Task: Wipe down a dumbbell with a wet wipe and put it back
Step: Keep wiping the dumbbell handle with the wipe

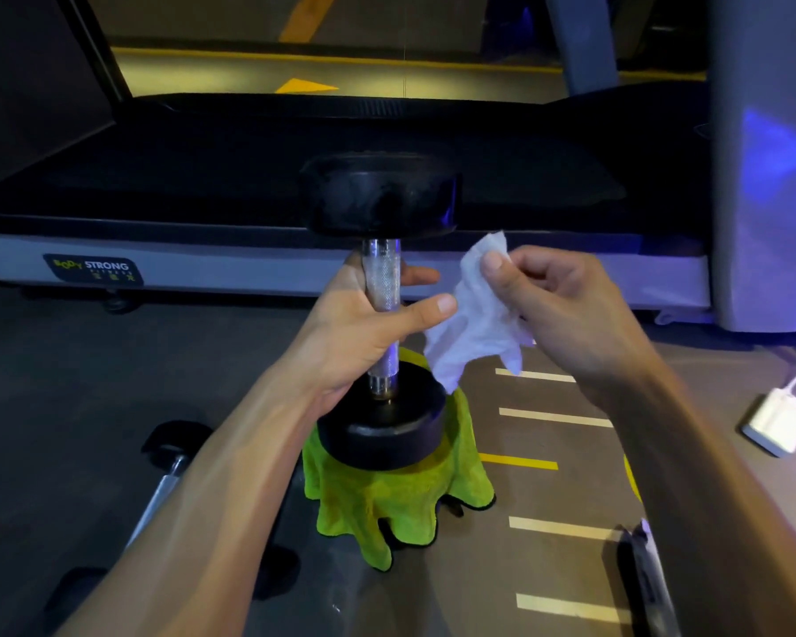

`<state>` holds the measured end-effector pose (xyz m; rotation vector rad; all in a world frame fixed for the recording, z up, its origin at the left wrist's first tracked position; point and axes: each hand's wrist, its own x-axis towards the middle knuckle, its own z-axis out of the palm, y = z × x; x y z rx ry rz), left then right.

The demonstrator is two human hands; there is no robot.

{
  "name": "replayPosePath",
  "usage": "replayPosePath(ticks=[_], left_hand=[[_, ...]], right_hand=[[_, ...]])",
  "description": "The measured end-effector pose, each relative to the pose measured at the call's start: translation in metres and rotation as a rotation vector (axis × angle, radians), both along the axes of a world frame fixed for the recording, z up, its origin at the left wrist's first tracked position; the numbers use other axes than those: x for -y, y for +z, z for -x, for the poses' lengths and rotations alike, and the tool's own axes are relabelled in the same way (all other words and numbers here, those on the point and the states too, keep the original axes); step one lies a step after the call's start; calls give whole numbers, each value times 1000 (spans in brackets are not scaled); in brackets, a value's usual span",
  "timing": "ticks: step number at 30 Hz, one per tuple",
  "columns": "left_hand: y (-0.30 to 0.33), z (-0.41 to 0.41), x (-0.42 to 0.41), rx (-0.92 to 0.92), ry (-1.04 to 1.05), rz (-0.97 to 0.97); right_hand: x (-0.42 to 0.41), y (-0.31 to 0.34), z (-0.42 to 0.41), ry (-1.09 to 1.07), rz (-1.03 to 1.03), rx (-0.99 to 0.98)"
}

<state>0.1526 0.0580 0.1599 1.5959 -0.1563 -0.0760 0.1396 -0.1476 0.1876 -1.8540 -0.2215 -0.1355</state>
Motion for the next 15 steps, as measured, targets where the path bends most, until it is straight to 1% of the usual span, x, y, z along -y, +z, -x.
replayPosePath(ticks=[2, 6, 9, 12, 14, 15], left_hand=[[0, -2, 0, 9, -15, -4], [-2, -3, 1, 1, -19, 51], [-5, -3, 2, -15, -1, 94], [-6, -4, 3, -27, 3, 88], [-7, -7, 2, -20, 10, 74], [-7, -8, 1, -18, 21, 77]], right_hand=[[-7, 2, -5, 48, 9, 10], [-20, 1, -15, 92, 28, 8], [-20, -1, -16, 70, -48, -38], [-5, -5, -16, 107, -137, -200], [7, -9, -12, 180, -108, -335], [13, -13, -11, 181, -101, -380]])
